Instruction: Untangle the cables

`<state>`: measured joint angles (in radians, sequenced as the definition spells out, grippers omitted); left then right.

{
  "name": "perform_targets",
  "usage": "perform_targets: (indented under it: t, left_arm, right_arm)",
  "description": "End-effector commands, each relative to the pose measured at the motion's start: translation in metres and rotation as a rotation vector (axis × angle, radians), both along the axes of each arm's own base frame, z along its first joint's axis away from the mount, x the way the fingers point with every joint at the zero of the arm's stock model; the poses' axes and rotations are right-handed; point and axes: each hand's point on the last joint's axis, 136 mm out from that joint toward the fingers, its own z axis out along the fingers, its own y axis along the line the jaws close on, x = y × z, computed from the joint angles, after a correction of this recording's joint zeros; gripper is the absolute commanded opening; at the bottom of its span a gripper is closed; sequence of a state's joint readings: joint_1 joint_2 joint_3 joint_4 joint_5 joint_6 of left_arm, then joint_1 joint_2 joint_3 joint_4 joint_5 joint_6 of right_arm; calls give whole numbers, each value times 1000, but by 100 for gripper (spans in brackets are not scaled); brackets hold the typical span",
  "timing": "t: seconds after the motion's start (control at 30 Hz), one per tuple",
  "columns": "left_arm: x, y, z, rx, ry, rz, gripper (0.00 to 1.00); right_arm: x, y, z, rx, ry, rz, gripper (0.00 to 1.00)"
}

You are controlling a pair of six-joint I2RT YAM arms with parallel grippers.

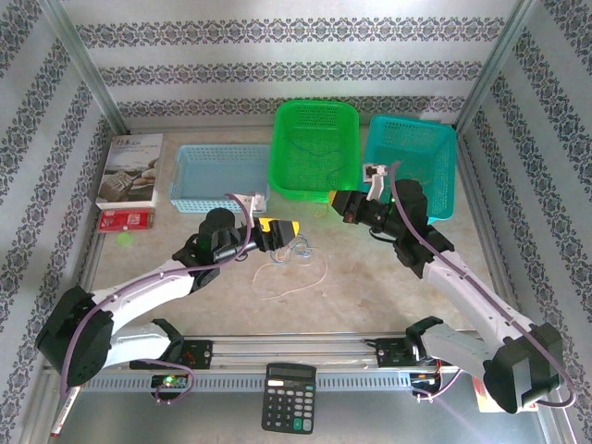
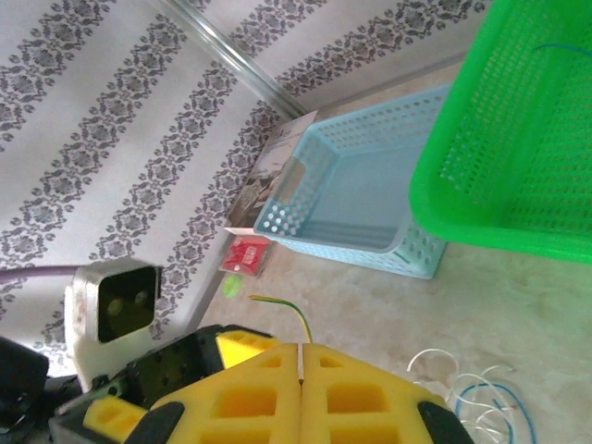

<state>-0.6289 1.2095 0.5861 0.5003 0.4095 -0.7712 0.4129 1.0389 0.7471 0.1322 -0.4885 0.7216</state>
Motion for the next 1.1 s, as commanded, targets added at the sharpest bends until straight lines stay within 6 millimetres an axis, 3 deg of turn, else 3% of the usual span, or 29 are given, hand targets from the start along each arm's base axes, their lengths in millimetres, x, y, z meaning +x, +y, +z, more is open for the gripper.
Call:
perform_targets:
  t: [0.0,0.3,0.47,0.53,0.6,0.67,0.7,0.8,0.97,1.07]
  left_arm:
    - [14,-7,56,-209,-49,34,84]
    - [26,-13,72,-346,-56,38,84]
    - [30,-16,71,-373,-55,29,76]
    - [32,-18,72,-387,-60,23,61]
    - [33,-21,72,-399,-62,13,28]
    - [34,-21,71,-406,-61,10,7]
    - [35,-20,70,-404,-58,16,0]
    - [36,-9,67,-399,-61,47,0]
    - [37,22,62,-361,-78,139,0]
    - [37,36,62,-351,-86,176,0]
  right_arm:
    - [-4,11,22,46,-50,37,0]
    - [-12,28,30,52,-68,77,0]
    - [-17,34,33,57,-74,92,0]
    - [-18,37,32,57,-74,96,0]
    - [-17,37,30,53,-73,97,0]
    - [-15,34,27,41,-76,79,0]
    - [-13,30,24,29,-80,63,0]
    - [1,1,11,-26,-74,-42,0]
    - [26,-68,-14,-47,-16,-259,0]
    - [32,-93,-24,-59,8,-336,0]
